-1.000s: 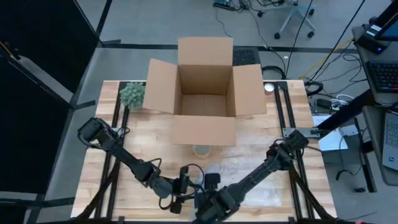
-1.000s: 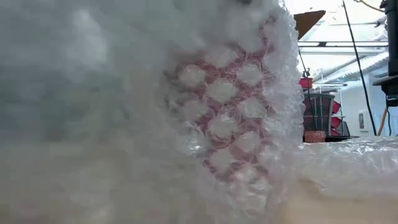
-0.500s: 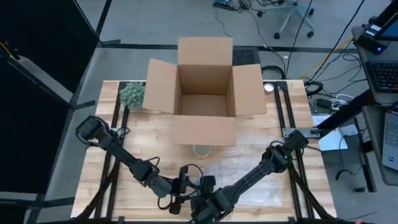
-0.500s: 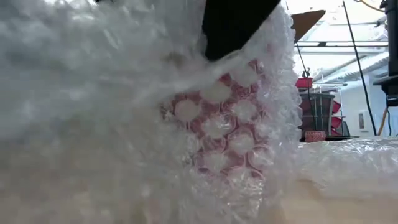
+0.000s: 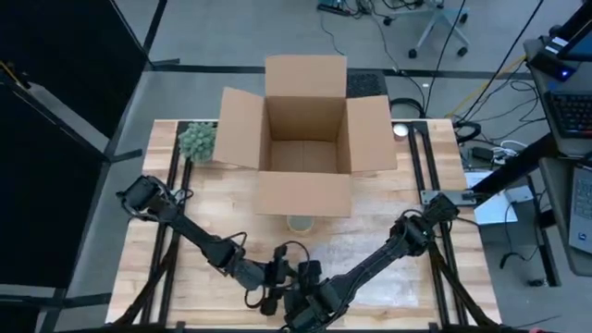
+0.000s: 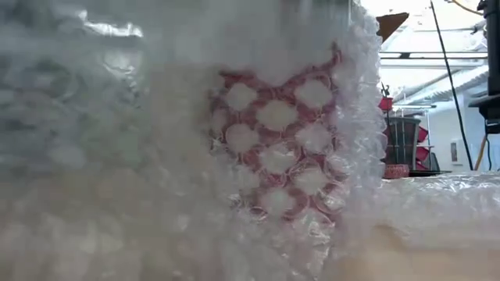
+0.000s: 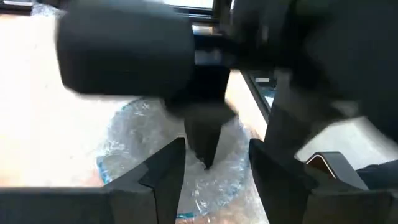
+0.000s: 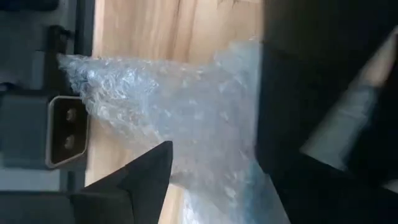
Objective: Wrap mug
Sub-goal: Wrap the red patterned mug with bubble wrap
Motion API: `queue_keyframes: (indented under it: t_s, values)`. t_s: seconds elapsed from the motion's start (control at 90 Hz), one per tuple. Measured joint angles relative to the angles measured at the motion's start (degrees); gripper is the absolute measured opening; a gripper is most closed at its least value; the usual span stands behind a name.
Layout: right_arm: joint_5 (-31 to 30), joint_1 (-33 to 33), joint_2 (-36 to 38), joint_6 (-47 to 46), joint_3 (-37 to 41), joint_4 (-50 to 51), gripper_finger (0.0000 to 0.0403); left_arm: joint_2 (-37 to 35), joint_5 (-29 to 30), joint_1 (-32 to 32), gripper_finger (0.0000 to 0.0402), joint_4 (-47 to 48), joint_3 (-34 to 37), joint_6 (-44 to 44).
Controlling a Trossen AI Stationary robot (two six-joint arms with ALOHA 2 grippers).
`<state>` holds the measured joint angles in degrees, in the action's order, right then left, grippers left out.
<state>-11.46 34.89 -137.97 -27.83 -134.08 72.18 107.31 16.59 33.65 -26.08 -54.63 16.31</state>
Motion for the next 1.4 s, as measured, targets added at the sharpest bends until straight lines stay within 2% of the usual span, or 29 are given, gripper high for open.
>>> queue_keyframes:
  t_s: [0.178,0.333,0.456,0.511,0.622,0.733,1.044,1.244,1.4]
  values:
    - [-0.9,0.5,6.0,-1.3,-0.1,4.1,0.0242,0.0,-0.1,0.0,0.0167,0.2,0.0,-0.3]
    - [-9.5,-0.1,7.5,-1.0,-0.2,5.6,0.0242,0.0,-0.2,0.0,0.0167,0.2,0.1,-0.2]
    - [-12.8,-2.2,6.9,-0.5,0.7,5.6,0.0242,0.0,-0.2,0.1,0.0167,-0.5,0.2,-0.1]
    - [-12.3,-3.1,6.8,-0.2,2.3,4.4,0.0242,0.0,-0.3,0.1,0.0167,-0.7,0.2,-0.1]
    - [-6.8,-3.7,6.7,1.6,5.6,1.2,0.0242,0.0,-0.4,0.1,0.0167,-0.8,0.2,-0.2]
    - [-4.1,-3.2,6.7,1.5,9.3,-1.1,0.0242,0.0,-0.4,0.1,0.0167,-0.8,0.2,-0.2]
    - [-3.1,-3.8,7.1,2.2,13.0,-6.6,0.0242,0.0,-0.5,0.1,0.0167,-0.8,0.2,-0.1]
    - [-2.7,-4.1,8.0,1.5,11.5,-3.7,0.0242,0.0,-0.5,0.1,0.0167,-0.9,0.2,-0.2]
    - [-4.0,-3.2,12.5,1.2,9.4,-2.2,0.0242,0.0,-0.5,0.1,0.0167,-0.9,0.3,-0.2]
